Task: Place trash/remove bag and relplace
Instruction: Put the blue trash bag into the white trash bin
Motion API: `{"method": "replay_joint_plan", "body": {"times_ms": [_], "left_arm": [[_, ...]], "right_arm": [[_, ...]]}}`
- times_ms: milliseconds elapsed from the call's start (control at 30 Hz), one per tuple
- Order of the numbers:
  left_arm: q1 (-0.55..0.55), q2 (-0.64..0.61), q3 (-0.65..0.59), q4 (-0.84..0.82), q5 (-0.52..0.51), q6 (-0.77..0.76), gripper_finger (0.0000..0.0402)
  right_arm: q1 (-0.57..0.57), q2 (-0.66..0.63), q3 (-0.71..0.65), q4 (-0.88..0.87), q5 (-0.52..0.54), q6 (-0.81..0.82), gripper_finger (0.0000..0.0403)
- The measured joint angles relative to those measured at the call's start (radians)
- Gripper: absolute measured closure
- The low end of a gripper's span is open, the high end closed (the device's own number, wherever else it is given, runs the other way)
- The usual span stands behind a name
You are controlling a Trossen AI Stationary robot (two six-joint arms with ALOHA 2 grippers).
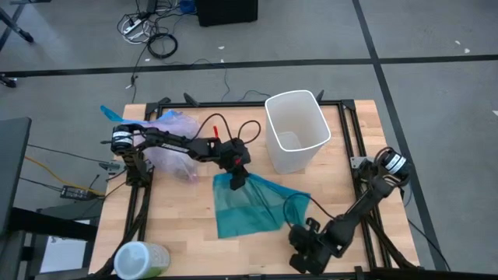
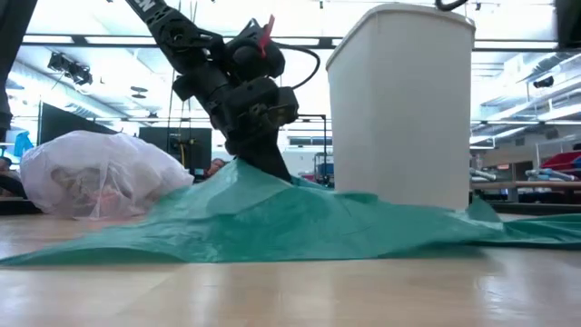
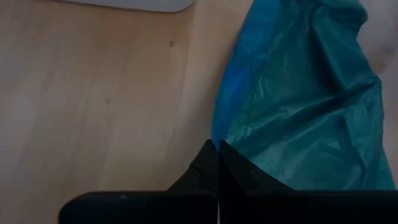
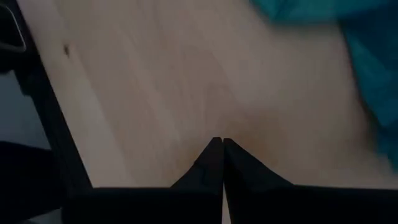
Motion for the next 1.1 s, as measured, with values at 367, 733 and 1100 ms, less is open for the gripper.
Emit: {"method": "replay_joint_plan", "body": {"times_ms": [367, 733, 1100], "left_arm": [[-0.026, 0.0, 0.0, -0.031, 0.006, 0.017, 0.0399], [-0.033, 0.0, 0.0, -0.031, 0.005, 0.017, 0.0399], [-0.033, 0.0, 0.0, -0.03, 0.005, 0.019, 0.0399]], "right_arm": [[-0.139, -0.012, 0.0, 0.187, 0.207, -0.237, 0.0332], [-0.383, -0.014, 0.0, 0.198, 0.026, -0.647, 0.0229], [-0.397, -0.014, 0.0, 0.161, -0.059, -0.874, 0.022]]}}
